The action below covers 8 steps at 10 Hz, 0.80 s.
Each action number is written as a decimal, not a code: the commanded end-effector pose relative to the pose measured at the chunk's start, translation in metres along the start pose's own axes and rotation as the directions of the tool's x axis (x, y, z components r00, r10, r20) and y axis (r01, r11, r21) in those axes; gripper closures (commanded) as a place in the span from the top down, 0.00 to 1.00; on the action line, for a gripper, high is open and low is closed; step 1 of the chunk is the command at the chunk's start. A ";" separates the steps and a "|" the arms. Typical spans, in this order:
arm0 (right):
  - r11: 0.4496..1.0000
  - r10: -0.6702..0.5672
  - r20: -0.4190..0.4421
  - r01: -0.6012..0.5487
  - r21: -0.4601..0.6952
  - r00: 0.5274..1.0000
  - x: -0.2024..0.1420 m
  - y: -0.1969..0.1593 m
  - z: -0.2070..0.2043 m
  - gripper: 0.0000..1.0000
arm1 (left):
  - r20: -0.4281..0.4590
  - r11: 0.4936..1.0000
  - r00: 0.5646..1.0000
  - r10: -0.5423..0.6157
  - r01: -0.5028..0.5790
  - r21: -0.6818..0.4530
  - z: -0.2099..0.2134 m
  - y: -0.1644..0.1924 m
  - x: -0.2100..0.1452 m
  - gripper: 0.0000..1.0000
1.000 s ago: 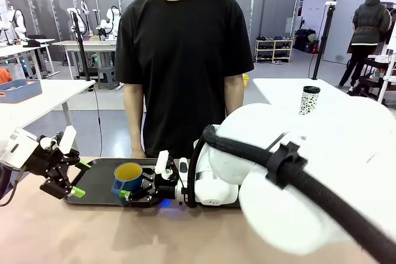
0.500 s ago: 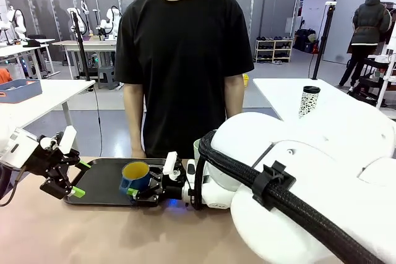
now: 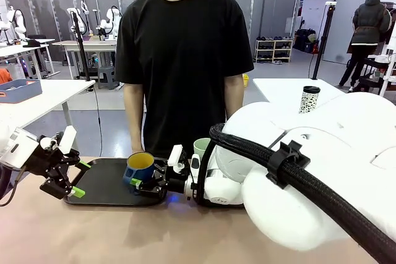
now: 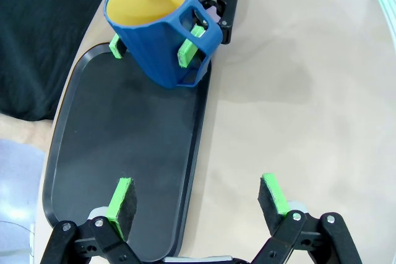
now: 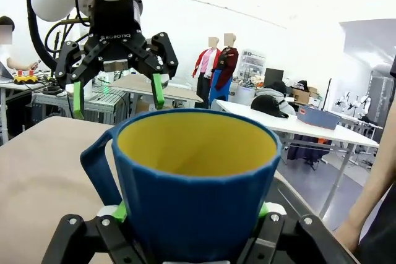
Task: Sort and store the cups by type.
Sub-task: Pick up the Handle plastic cup and place it into the empty Flat Tray.
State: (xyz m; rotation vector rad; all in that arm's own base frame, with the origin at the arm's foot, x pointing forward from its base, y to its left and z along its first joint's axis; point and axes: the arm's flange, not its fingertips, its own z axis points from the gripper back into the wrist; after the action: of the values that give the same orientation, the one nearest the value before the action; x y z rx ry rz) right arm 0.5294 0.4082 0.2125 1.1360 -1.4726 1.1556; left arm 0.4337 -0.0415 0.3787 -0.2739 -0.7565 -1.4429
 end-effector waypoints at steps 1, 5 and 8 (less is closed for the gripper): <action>0.995 0.059 0.001 -0.059 -0.074 0.998 -0.043 0.061 -0.016 0.74 | 0.007 1.000 1.000 0.001 -0.001 0.008 -0.002 0.003 0.000 1.00; 0.989 0.053 -0.033 -0.057 -0.133 0.998 -0.052 0.065 -0.029 0.74 | 0.007 1.000 1.000 0.001 -0.001 0.008 -0.002 0.003 0.000 1.00; 0.989 0.028 -0.042 -0.033 -0.144 0.999 -0.057 0.068 -0.029 0.74 | 0.007 1.000 1.000 0.001 -0.001 0.008 -0.002 0.003 0.000 1.00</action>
State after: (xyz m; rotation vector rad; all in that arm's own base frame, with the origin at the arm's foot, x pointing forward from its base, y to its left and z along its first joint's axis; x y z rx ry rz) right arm 0.5456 0.4279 0.2068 1.0566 -1.4364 1.0829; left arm 0.4337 -0.0415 0.3787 -0.2740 -0.7565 -1.4429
